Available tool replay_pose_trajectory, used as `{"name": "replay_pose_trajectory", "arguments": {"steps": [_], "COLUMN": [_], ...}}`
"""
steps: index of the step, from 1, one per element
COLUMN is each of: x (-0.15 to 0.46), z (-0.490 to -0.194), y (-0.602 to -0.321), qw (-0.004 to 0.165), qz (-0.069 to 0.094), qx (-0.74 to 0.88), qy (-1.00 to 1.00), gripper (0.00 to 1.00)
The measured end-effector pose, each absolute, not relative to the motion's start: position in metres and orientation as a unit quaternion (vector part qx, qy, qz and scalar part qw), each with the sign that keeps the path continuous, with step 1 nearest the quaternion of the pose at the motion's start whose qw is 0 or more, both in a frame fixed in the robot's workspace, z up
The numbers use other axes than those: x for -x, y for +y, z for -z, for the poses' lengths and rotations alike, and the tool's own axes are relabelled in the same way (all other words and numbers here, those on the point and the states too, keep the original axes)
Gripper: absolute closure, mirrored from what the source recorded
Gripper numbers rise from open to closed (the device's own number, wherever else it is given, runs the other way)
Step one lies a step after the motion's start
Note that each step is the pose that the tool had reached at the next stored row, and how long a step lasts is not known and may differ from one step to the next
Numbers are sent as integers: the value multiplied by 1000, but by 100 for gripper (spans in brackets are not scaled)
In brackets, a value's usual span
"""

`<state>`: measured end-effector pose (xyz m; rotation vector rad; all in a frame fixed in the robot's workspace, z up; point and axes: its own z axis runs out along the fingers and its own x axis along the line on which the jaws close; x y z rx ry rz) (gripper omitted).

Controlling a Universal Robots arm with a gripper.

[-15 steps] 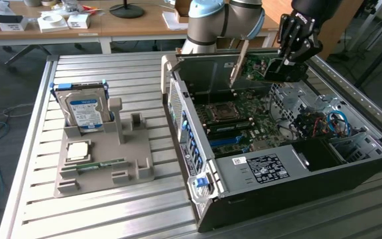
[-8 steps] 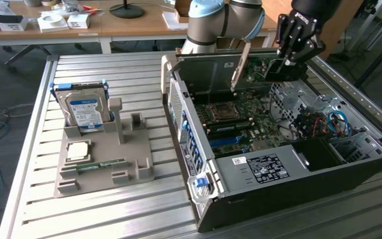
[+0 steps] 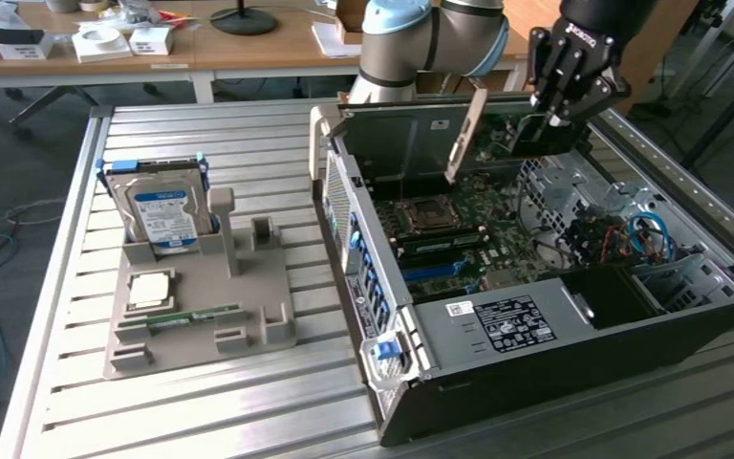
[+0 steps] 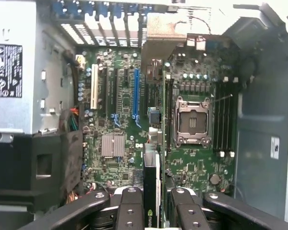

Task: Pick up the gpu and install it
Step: 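Insert the gpu into the slot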

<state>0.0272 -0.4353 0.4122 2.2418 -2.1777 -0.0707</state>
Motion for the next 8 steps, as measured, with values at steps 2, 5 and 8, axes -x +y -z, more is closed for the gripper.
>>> {"name": "replay_pose_trajectory", "arguments": {"steps": [2, 5, 8], "x": [-27, -27, -27], "z": [-412, -412, -412], "y": [-435, -435, -435], "qw": [8, 8, 8], "qz": [23, 22, 23], "qx": [-725, -727, -727], "qy": [-688, -686, -686], "gripper": [73, 73, 73]}}
